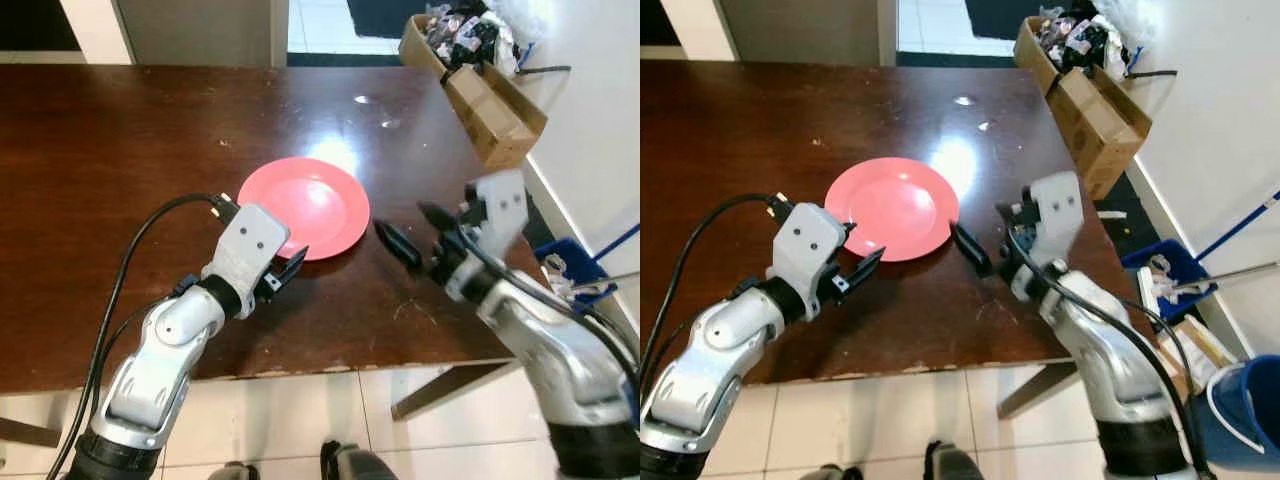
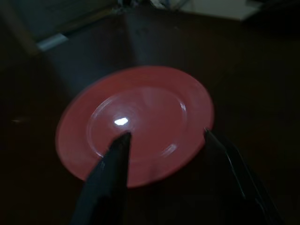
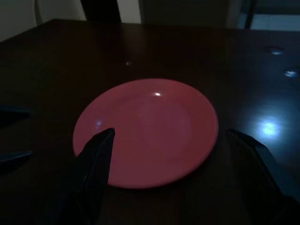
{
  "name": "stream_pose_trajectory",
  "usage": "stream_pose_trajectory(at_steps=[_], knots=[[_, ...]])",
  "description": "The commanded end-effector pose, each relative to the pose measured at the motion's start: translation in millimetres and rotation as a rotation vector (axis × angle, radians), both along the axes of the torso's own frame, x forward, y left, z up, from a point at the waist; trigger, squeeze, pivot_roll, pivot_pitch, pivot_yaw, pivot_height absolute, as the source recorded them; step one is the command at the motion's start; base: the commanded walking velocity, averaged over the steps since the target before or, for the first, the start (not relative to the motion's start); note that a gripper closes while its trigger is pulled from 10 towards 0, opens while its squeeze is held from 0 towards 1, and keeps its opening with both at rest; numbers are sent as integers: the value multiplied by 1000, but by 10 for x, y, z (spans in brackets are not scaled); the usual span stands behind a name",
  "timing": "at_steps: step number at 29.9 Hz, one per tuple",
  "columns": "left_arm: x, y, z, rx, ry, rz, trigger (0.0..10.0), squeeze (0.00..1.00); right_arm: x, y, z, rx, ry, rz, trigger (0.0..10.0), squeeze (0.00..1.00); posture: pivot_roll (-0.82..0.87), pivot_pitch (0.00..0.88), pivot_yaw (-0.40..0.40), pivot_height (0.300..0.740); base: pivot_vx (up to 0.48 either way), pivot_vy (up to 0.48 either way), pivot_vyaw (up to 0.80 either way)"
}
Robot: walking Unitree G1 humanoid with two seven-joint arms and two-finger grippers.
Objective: Setting the table
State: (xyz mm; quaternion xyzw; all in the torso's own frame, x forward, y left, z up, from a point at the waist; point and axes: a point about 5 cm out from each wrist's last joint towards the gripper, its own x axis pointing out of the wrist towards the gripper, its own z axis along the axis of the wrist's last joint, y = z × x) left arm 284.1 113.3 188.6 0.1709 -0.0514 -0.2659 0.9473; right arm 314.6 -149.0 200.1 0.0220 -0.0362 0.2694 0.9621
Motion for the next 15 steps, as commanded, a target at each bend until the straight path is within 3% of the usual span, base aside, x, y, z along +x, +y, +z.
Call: stream_pose_trajectory(at_steps=[1,2,8,10,12,15], knots=[[6,43,-47,20,18,25,10000,0,49,78,-188,-21,41,32,10000,0,-70,154,24,740,0,0,0],[24,92,-65,32,21,61,10000,0,119,156,-282,-12,60,67,10000,0,-55,162,28,740,0,0,0],[46,317,-3,35,14,183,10000,0,277,262,-540,-25,97,135,10000,0,14,190,33,740,0,0,0],[36,347,5,35,14,190,10000,0,292,269,-548,-20,99,137,10000,0,21,193,33,740,0,0,0],[-2,540,12,29,31,250,10000,0,374,281,-554,-44,91,148,10000,0,35,202,34,740,0,0,0],[-36,656,10,38,39,286,10000,0,407,281,-553,-68,87,168,10000,0,47,210,34,740,0,0,0]])
